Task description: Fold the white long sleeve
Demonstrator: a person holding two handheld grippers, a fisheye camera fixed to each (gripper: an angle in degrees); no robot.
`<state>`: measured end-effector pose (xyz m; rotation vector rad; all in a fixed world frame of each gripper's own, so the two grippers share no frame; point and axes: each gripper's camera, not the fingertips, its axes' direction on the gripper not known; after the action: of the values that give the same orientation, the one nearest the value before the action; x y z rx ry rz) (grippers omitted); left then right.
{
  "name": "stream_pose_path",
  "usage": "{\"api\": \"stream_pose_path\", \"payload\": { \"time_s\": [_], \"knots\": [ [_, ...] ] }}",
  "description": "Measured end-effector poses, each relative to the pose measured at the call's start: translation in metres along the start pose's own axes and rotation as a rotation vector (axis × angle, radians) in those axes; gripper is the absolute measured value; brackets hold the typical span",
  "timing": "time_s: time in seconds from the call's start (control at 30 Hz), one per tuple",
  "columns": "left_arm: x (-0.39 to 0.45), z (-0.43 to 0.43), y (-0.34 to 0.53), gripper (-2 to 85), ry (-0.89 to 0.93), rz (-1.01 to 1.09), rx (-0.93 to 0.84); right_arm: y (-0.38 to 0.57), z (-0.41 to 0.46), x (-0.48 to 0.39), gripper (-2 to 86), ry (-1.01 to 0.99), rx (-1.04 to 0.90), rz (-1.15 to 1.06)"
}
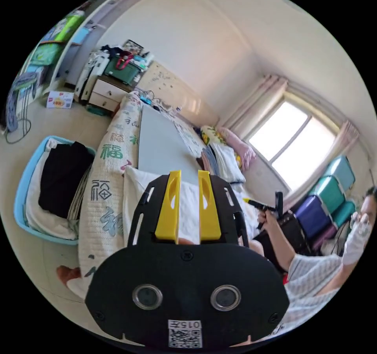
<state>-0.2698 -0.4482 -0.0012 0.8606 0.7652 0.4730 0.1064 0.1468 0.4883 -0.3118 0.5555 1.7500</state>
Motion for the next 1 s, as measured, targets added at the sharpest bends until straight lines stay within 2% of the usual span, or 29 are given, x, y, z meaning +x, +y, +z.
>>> {"api": "stream_pose_path", "payload": {
  "time_s": [0.07,0.2,0.33,0.47,0.57,0.73,0.9,1.0],
  "knots": [
    [-0.012,0.022,-0.006,9.9,-0.054,-0.081,0.005,-0.005,0.02,0.021,12.6,-0.034,0.006,0.103],
    [-0.056,0.076,-0.019,12.2,-0.232,-0.196,-0.103,-0.001,0.063,0.062,14.8,-0.061,-0.02,0.266],
    [-0.093,0.101,-0.018,11.9,-0.22,-0.266,-0.089,0.012,0.087,0.077,13.1,-0.042,-0.024,0.265],
    [-0.109,0.138,-0.026,10.7,-0.259,-0.23,-0.245,0.003,0.091,0.069,10.9,-0.037,-0.064,0.255],
    [-0.113,0.148,-0.024,6.7,-0.311,-0.201,-0.263,0.001,0.087,0.061,7.5,0.033,-0.092,0.243],
    [-0.12,0.141,-0.02,1.1,-0.234,-0.192,-0.206,0.006,0.066,0.049,3.5,0.028,-0.03,0.251],
    [-0.098,0.115,-0.021,-0.6,-0.2,-0.113,-0.005,-0.007,0.021,-0.006,0.3,0.221,0.137,0.089],
    [-0.082,0.114,-0.024,-0.6,-0.216,-0.026,0.034,-0.018,0.008,-0.034,-0.1,0.264,0.211,0.021]
  ]
}}
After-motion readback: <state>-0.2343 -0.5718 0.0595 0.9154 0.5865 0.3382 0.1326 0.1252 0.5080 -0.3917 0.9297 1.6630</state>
